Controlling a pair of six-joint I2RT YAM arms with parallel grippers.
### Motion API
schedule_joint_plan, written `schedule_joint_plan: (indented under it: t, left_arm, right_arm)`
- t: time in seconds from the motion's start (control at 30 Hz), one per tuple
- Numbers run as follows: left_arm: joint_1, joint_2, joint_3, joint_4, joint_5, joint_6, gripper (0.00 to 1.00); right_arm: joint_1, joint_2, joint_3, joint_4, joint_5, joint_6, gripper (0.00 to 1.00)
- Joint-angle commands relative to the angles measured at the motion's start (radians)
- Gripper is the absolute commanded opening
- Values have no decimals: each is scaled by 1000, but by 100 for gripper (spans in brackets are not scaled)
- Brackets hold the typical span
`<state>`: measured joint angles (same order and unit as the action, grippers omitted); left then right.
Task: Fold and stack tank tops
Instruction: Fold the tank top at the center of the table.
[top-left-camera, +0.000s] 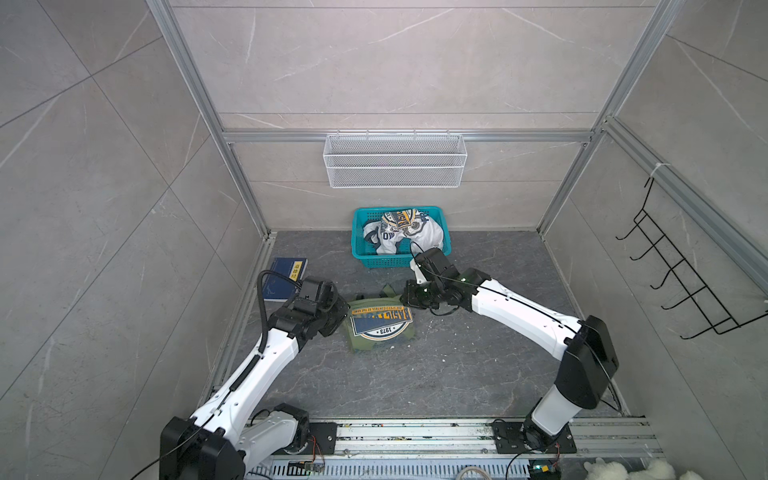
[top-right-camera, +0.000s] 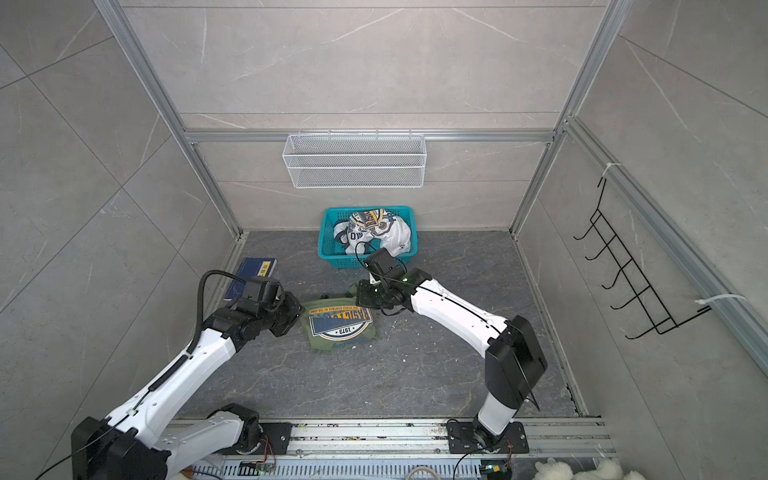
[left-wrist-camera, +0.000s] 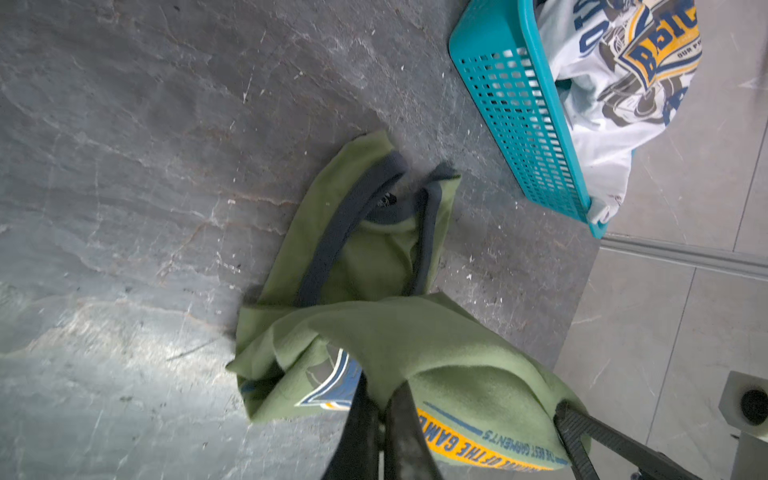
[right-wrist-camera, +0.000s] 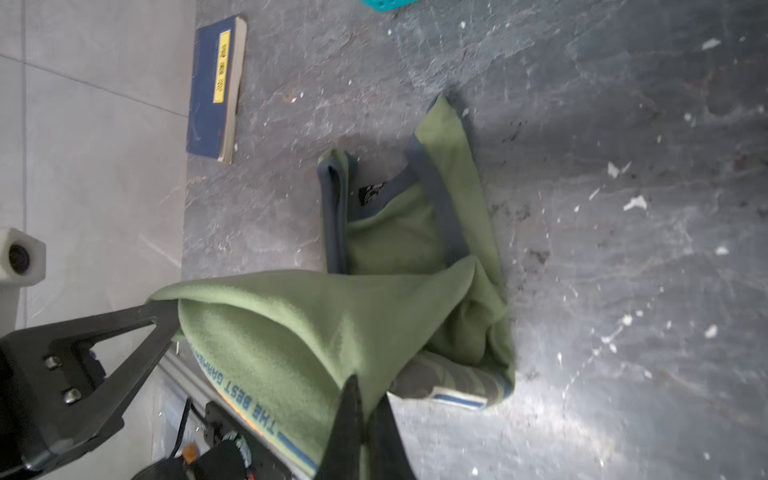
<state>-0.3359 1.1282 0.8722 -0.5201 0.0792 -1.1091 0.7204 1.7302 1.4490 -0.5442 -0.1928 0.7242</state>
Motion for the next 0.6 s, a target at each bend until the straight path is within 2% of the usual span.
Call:
schedule_joint_plan:
  t: [0.0, 0.27, 0.37, 0.43, 0.47, 0.57]
  left_arm:
    - [48, 65, 16, 75, 32, 52, 2]
    - [93, 240, 60, 151, 56, 82, 4]
    - [109, 299, 94, 148, 43, 104, 15]
    - [124, 335, 109, 163, 43, 117, 20]
    - [132, 350, 119, 165, 43, 123, 25]
    - [152, 383, 168, 141, 39, 168, 43]
  right_arm:
    - [-37, 80, 54, -1, -10, -34, 4]
    - [-78, 261, 195, 4, -36, -51, 7]
    - [-88, 308, 231, 6, -42, -49, 16]
    - [-93, 331, 249, 10, -33, -52, 25]
    - [-96, 340, 257, 10, -30, -55, 32]
    - [-105, 356, 293, -9, -20, -75, 43]
